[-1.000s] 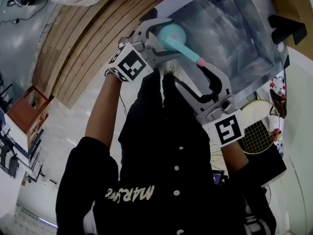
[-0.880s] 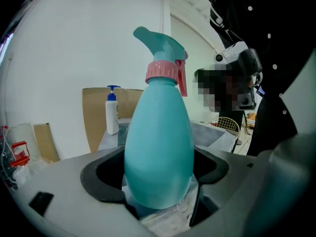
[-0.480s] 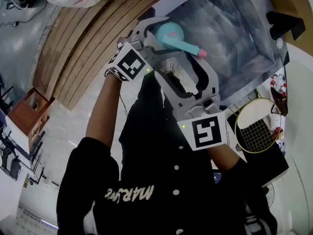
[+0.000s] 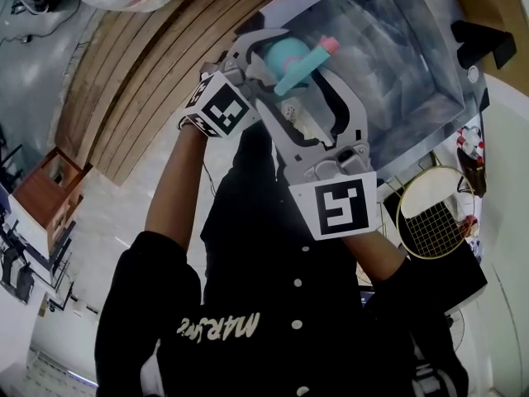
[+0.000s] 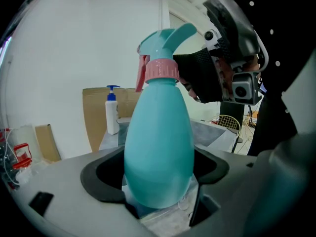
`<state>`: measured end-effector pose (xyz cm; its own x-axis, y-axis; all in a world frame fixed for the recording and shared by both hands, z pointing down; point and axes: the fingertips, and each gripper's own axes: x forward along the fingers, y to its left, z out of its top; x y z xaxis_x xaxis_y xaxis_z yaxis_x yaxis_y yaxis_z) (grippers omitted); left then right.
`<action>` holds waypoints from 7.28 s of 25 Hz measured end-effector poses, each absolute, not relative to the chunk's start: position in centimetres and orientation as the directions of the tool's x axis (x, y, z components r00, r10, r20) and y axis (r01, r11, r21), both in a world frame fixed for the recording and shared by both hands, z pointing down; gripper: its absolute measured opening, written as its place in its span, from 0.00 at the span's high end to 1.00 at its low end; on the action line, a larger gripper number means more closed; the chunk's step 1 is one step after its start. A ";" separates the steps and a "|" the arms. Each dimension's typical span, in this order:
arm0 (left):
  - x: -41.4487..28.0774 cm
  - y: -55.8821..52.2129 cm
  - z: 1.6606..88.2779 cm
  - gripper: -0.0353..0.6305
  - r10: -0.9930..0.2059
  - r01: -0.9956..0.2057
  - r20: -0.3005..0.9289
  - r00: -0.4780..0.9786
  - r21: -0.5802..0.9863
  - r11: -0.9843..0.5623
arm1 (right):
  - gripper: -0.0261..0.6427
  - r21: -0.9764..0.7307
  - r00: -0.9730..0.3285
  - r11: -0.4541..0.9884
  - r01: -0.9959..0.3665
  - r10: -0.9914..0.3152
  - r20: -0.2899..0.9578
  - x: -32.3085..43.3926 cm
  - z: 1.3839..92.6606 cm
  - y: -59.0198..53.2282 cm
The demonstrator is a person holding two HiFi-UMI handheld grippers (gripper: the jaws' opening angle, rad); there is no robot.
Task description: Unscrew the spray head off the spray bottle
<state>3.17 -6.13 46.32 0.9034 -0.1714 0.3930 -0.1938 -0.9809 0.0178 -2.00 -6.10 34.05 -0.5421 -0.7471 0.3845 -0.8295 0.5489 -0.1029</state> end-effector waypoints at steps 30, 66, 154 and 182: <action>3.1 -6.4 46.3 0.33 -0.182 -0.210 0.393 0.901 0.028 -0.977 | 0.72 0.056 -0.713 0.776 -0.628 -0.602 0.360 -2.1 35.6 -7.8; 3.0 -6.3 46.1 0.33 -0.198 -0.219 0.376 0.905 0.014 -0.976 | 0.72 -0.084 -0.792 0.788 -0.610 -0.610 0.030 0.1 25.6 -7.4; -15.1 -7.1 16.5 0.91 -0.868 -0.865 0.024 0.496 -0.079 -0.496 | 0.72 0.000 -0.423 0.426 -0.905 -0.899 -0.115 13.8 15.0 -4.3; -14.3 -6.7 16.6 0.91 -0.869 -0.864 0.031 0.494 -0.098 -0.494 | 0.72 -0.006 -0.444 0.447 -0.894 -0.889 -0.115 13.1 14.9 -4.6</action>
